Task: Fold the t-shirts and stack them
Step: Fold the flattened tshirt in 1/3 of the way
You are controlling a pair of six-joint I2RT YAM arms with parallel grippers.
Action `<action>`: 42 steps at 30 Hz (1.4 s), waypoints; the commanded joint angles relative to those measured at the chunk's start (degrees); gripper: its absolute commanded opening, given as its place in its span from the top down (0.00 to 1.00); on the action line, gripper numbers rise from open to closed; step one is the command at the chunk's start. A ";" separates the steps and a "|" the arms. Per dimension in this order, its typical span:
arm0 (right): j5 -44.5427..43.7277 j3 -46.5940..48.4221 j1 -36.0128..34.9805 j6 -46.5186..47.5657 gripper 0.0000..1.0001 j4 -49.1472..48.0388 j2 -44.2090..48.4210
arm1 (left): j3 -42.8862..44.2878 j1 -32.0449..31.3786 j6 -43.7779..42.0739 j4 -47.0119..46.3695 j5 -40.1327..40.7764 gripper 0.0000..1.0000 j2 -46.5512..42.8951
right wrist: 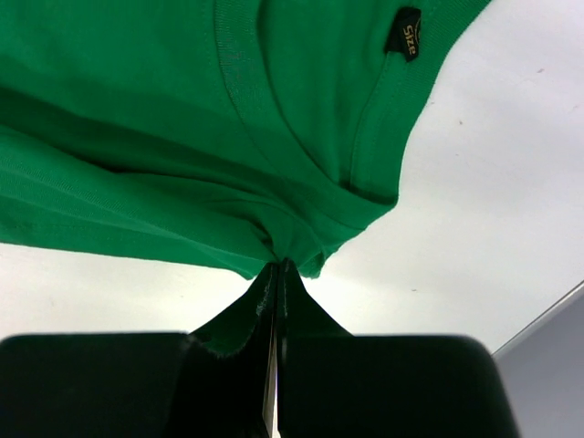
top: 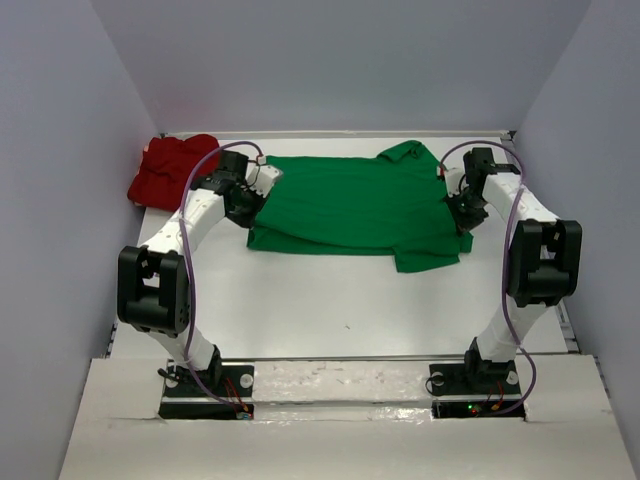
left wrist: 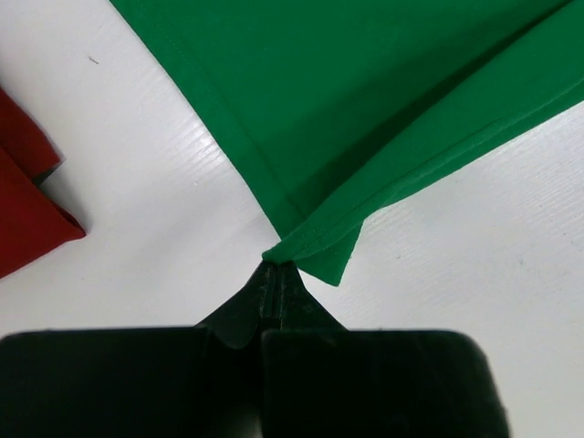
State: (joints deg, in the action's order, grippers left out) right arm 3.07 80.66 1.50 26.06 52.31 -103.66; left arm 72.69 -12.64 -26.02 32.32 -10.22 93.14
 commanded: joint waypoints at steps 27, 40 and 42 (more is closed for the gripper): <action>-7.91 7.75 1.05 -7.43 1.00 -5.03 -8.14 | -0.88 0.34 0.18 -1.64 0.02 1.00 1.60; -7.20 10.92 1.05 -7.87 1.00 -4.94 -9.37 | 0.35 0.34 0.09 -1.55 -0.33 1.00 2.92; -7.20 11.71 1.05 -7.87 1.00 -4.94 -9.72 | 0.35 0.34 0.01 -1.55 -0.15 1.00 3.18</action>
State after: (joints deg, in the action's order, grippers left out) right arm -3.88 88.75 1.98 19.05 49.15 -113.14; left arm 71.59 -12.64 -25.80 30.98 -10.09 95.94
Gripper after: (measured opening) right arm 0.011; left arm 0.014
